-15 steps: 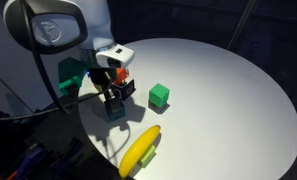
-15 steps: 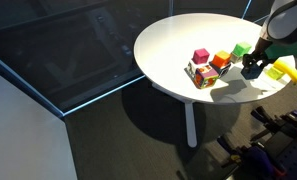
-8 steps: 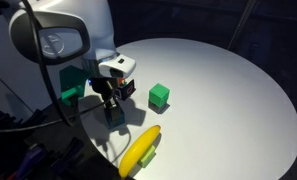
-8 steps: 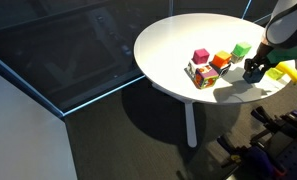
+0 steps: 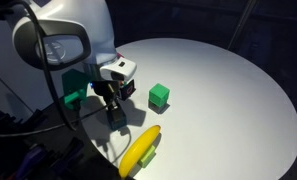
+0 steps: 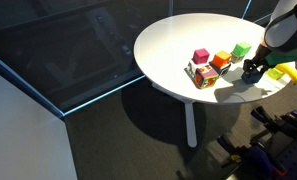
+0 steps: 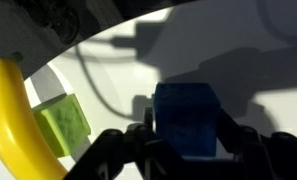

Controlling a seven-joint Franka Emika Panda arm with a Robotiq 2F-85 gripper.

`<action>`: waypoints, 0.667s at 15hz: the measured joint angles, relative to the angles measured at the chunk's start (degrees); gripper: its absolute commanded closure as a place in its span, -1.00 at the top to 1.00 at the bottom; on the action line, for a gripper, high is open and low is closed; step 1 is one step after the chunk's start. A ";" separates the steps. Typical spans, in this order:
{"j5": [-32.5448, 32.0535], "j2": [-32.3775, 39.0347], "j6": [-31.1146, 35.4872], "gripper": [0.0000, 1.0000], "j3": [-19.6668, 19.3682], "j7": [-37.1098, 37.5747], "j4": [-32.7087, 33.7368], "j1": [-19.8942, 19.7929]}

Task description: Put the blue block on the table

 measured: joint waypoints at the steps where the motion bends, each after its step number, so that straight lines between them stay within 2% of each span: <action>1: 0.21 0.07 0.07 0.99 0.00 -0.18 0.00 -0.01; 10: 0.39 -0.62 -0.79 1.00 -0.46 -0.97 -0.12 -0.01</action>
